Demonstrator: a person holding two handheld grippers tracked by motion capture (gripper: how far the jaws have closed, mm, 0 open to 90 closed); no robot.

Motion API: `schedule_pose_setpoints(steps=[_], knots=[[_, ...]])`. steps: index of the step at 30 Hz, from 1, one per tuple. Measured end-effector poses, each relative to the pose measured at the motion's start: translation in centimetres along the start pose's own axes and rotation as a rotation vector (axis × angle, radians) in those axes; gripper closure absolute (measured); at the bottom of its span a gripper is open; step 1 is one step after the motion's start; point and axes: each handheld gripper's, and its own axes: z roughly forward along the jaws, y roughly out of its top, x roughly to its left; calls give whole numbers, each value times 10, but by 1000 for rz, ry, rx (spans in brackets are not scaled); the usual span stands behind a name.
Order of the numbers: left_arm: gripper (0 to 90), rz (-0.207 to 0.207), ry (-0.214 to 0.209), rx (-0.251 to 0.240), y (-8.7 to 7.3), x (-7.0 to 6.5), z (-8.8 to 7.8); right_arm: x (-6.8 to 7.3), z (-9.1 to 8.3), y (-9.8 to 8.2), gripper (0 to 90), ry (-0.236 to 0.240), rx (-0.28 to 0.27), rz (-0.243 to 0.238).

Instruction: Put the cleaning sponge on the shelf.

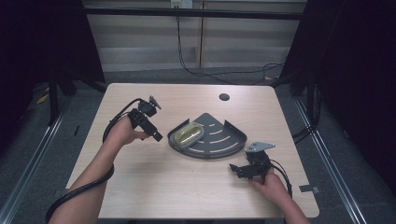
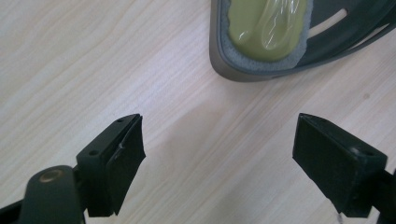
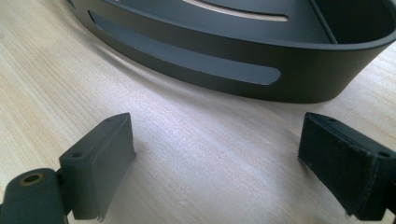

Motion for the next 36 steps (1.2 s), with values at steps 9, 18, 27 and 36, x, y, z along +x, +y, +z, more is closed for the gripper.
schedule_pose_setpoints(steps=[9,18,27,36], knots=[[164,-3,-14,-9,-17,3,4,0,0,0,100,-1,0,0],[165,1,-22,-8,-32,2,10,0,0,0,100,-1,1,0],[163,2,-27,3,-47,2,15,0,0,0,100,0,0,0],[163,-32,-48,-1,-67,9,26,0,0,0,100,0,0,0]])
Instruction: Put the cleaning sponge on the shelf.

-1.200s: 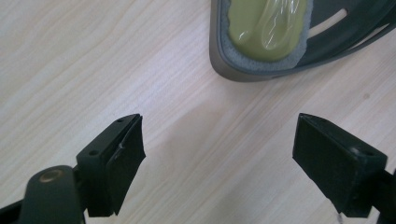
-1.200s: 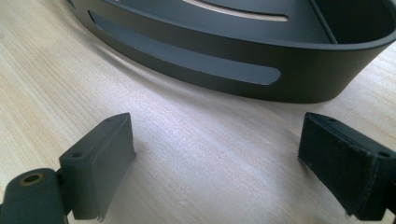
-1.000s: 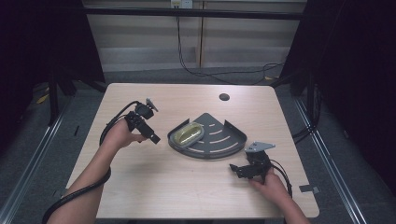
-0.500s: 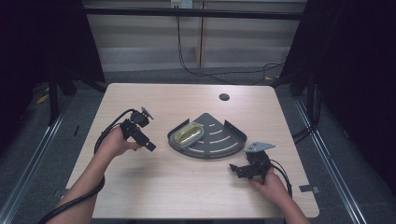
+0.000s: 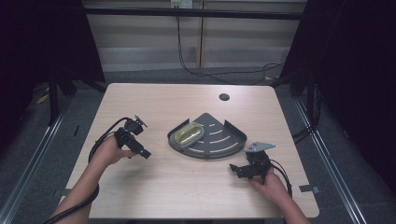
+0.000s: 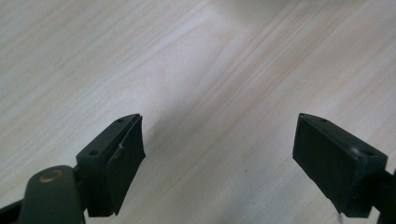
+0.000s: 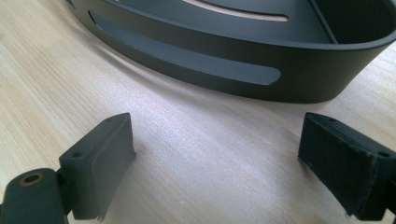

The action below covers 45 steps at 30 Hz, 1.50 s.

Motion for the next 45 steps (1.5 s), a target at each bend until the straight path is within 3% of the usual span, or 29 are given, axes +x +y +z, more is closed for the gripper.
schedule_pose_setpoints(steps=[13,24,31,36,45], knots=[[162,-9,6,-36,-28,8,16,0,0,0,100,0,0,0],[154,2,45,-143,-56,15,22,0,0,0,100,0,0,0],[137,92,104,-207,-68,11,26,0,0,0,100,0,0,0],[92,110,85,-265,-77,12,29,0,0,0,100,-1,0,0],[43,113,95,-390,-92,15,35,0,0,0,100,0,0,0]])
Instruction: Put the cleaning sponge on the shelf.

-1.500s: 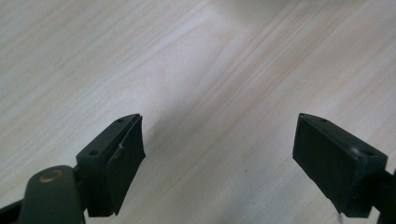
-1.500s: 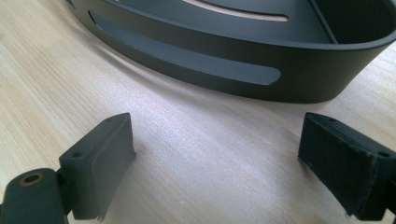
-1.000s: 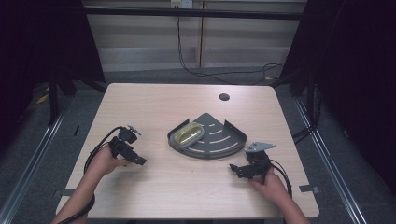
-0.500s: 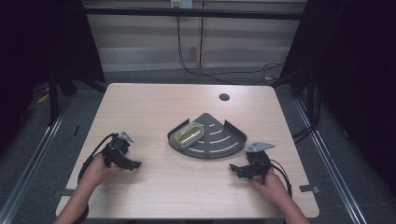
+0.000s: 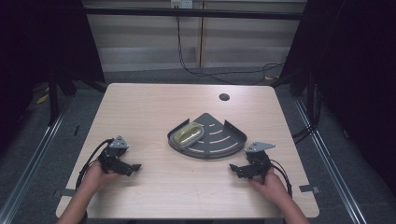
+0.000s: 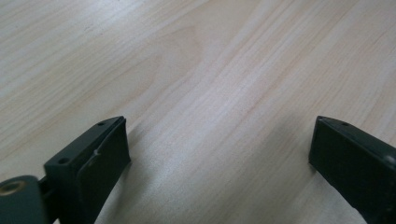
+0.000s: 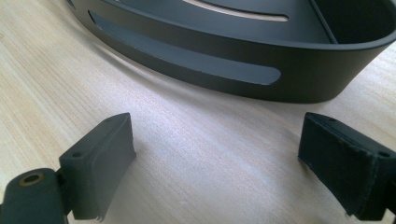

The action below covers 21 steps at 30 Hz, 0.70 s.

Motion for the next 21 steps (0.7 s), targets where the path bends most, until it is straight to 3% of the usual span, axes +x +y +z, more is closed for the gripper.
schedule_pose_setpoints(steps=[11,21], knots=[[20,8,-15,-85,-11,2,0,0,0,0,100,-2,1,0],[17,15,-11,-89,-12,2,0,0,0,0,100,0,0,0]])
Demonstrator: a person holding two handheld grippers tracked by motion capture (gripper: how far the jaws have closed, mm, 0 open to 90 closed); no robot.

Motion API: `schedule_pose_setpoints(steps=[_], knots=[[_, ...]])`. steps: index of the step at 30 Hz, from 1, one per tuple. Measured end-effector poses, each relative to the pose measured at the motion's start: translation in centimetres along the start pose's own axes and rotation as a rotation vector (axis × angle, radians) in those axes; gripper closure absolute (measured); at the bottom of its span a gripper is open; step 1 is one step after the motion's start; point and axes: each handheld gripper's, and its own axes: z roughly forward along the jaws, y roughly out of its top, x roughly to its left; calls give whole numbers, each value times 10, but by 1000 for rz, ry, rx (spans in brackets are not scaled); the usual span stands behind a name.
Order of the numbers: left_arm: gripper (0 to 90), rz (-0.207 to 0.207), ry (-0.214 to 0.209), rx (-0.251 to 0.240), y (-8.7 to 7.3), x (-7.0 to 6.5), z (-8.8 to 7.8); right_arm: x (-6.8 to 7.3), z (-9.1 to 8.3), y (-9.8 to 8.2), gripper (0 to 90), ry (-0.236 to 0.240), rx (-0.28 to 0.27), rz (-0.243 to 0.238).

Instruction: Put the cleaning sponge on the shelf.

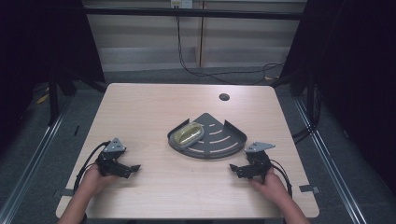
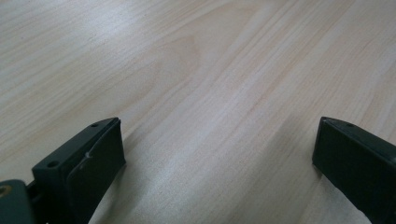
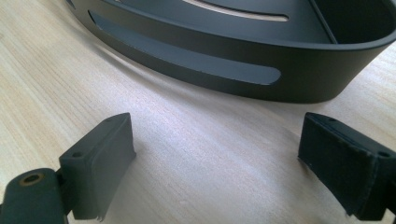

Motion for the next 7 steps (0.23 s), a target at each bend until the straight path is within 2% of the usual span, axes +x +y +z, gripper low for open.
schedule_pose_setpoints(steps=[7], knots=[[14,-3,8,4,0,0,0,0,0,0,101,4,-3,-1]])
